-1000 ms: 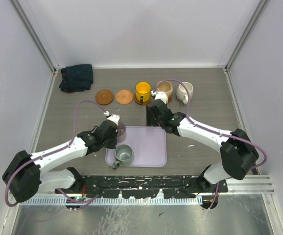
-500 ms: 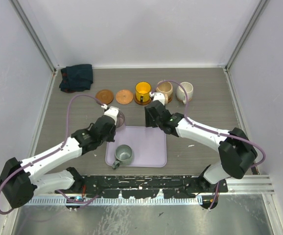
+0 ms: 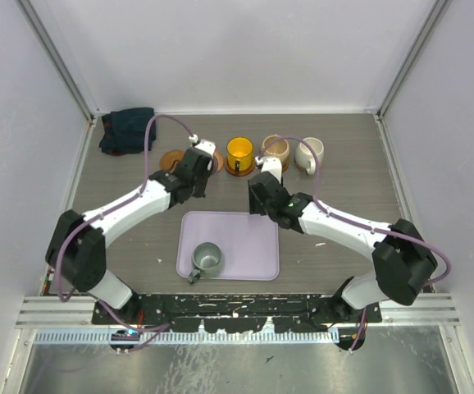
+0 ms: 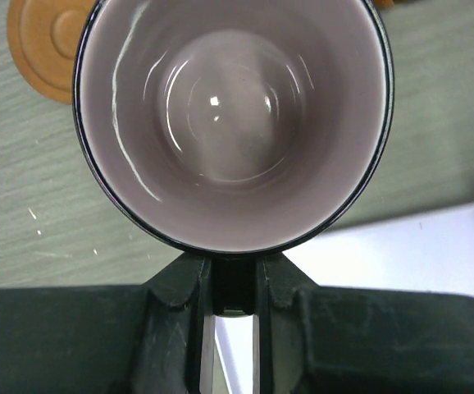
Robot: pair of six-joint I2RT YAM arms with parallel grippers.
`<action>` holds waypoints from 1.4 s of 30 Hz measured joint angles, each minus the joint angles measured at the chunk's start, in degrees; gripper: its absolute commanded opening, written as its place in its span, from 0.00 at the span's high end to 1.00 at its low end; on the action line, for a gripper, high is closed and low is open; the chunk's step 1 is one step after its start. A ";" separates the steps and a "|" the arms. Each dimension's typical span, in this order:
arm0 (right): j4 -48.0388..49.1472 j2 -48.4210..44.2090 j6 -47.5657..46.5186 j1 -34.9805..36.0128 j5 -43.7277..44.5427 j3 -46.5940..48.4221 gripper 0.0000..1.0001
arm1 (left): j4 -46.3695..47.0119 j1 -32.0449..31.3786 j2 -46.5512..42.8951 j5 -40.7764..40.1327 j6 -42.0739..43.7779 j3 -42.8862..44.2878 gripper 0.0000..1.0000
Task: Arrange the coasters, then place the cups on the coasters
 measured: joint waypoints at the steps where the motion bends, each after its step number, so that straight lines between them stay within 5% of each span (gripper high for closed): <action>1: -0.20 -0.55 -0.04 0.00 0.37 -0.24 0.44 | -0.28 1.05 2.01 0.24 0.07 1.90 0.98; 12: -0.55 -3.93 -0.46 0.04 3.67 -1.16 0.44 | -2.14 7.69 19.19 3.61 -1.38 19.17 0.98; 42: -0.52 -0.55 -0.70 0.09 2.01 -1.40 0.44 | 7.80 10.58 25.33 4.72 -10.08 18.14 0.98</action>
